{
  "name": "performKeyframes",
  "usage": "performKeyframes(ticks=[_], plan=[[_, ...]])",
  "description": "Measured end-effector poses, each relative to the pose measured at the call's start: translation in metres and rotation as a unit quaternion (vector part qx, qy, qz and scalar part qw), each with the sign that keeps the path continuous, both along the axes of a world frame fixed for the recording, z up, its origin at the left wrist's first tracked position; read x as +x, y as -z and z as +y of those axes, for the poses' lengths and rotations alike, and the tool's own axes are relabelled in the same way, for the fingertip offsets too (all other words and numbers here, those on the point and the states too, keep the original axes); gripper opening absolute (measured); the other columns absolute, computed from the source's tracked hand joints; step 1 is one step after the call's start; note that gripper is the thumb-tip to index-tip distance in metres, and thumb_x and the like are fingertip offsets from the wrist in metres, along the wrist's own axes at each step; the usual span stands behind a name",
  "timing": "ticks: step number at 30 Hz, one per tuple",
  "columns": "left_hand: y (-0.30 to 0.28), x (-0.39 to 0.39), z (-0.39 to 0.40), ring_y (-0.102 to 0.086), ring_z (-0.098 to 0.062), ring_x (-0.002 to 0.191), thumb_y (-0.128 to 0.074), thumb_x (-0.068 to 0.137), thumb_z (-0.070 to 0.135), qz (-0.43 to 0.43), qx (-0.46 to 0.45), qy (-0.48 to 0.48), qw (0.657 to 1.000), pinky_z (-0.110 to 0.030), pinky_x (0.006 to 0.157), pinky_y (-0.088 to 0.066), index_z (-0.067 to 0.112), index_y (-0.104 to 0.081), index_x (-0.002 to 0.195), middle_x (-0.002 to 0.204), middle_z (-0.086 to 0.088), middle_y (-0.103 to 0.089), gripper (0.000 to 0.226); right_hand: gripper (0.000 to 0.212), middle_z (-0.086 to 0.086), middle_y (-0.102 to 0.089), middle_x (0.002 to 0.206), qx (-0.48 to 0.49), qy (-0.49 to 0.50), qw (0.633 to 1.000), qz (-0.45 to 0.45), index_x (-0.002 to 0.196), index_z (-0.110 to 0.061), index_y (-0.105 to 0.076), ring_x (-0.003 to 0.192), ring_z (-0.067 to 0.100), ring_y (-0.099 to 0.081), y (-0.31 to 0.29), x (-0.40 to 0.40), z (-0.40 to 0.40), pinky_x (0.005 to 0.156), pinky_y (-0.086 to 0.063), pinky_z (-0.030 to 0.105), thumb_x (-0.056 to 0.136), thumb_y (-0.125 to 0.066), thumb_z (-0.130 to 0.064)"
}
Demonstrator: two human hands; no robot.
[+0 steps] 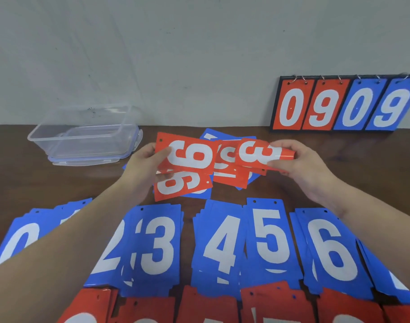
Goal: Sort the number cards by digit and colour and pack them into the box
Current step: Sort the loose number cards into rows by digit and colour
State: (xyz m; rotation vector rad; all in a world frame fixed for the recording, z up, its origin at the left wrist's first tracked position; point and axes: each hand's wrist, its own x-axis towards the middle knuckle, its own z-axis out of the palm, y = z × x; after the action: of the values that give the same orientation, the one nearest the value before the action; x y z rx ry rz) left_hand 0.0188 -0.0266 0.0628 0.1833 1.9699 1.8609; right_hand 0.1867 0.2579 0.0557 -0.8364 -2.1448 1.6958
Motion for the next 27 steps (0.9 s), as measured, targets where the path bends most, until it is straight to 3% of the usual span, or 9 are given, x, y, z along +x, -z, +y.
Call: performKeyframes(ticks=[6,11,16,18,20,22,24,27], plan=[[-0.004,0.032,0.003,-0.074,-0.027,0.100,-0.063,0.099,0.022,-0.067,0.050,-0.016,0.996,-0.034,0.076,-0.063,0.019,-0.069,0.110,0.112,-0.004,-0.075,0.013,0.044,-0.002,-0.059,0.129,-0.102,-0.008,0.994,0.031,0.120,-0.035,-0.066,0.120,0.023,-0.060,-0.006,0.031,-0.004,0.095,-0.058,0.042,0.084,-0.079,-0.013],[-0.010,0.058,0.006,-0.074,-0.027,0.099,-0.060,0.099,0.012,-0.045,0.034,0.020,0.998,-0.033,0.076,-0.063,0.018,-0.066,0.107,0.114,-0.006,-0.074,0.011,0.073,0.001,-0.072,0.115,-0.143,-0.039,0.988,0.053,0.141,-0.041,-0.043,0.103,0.022,-0.072,-0.015,0.058,-0.003,0.083,-0.061,0.037,0.088,-0.073,-0.001],[-0.014,0.080,0.005,-0.073,-0.025,0.095,-0.063,0.097,0.012,0.006,0.013,0.040,0.999,-0.031,0.077,-0.061,0.019,-0.061,0.097,0.115,-0.011,-0.074,0.008,0.038,0.004,-0.075,0.113,-0.175,-0.037,0.984,0.002,0.125,-0.019,-0.058,0.105,0.022,-0.072,-0.021,0.082,0.009,0.083,-0.057,0.031,0.091,-0.072,-0.012],[-0.016,0.088,0.003,-0.071,-0.030,0.106,-0.065,0.097,0.017,0.010,0.008,0.036,0.999,-0.043,0.092,-0.058,0.018,-0.065,0.108,0.114,-0.008,-0.074,0.012,0.027,0.006,-0.076,0.107,-0.174,-0.058,0.983,-0.018,0.121,-0.016,-0.061,0.099,0.022,-0.072,-0.021,0.091,0.013,0.076,-0.054,0.029,0.095,-0.068,-0.016],[-0.019,0.096,0.001,-0.070,-0.029,0.108,-0.064,0.097,0.020,0.017,0.005,0.030,0.999,-0.048,0.097,-0.055,0.018,-0.067,0.117,0.112,-0.005,-0.075,0.020,0.023,0.007,-0.076,0.105,-0.166,-0.059,0.984,-0.024,0.121,-0.018,-0.063,0.084,0.020,-0.068,-0.021,0.096,0.016,0.064,-0.051,0.026,0.098,-0.065,-0.020],[-0.021,0.101,0.000,-0.073,-0.025,0.098,-0.061,0.099,0.021,0.015,0.006,0.025,1.000,-0.042,0.086,-0.058,0.020,-0.067,0.116,0.107,-0.001,-0.076,0.018,0.022,0.008,-0.074,0.101,-0.157,-0.059,0.985,-0.027,0.122,-0.022,-0.064,0.071,0.016,-0.059,-0.022,0.097,0.019,0.054,-0.047,0.022,0.100,-0.061,-0.021],[-0.022,0.108,-0.003,-0.070,-0.024,0.092,-0.058,0.101,0.020,0.007,0.005,0.018,1.000,-0.042,0.080,-0.058,0.022,-0.066,0.115,0.103,-0.003,-0.075,0.017,0.022,0.010,-0.068,0.093,-0.155,-0.076,0.985,-0.034,0.122,-0.023,-0.064,0.064,0.014,-0.055,-0.021,0.098,0.020,0.051,-0.045,0.021,0.101,-0.058,-0.020],[-0.022,0.120,-0.012,-0.068,-0.026,0.097,-0.055,0.101,0.016,-0.006,-0.002,-0.004,1.000,-0.048,0.086,-0.057,0.024,-0.067,0.109,0.103,-0.004,-0.073,0.016,0.021,0.012,-0.062,0.085,-0.147,-0.106,0.982,-0.048,0.120,-0.023,-0.062,0.059,0.014,-0.054,-0.017,0.096,0.016,0.052,-0.044,0.024,0.101,-0.055,-0.018]])
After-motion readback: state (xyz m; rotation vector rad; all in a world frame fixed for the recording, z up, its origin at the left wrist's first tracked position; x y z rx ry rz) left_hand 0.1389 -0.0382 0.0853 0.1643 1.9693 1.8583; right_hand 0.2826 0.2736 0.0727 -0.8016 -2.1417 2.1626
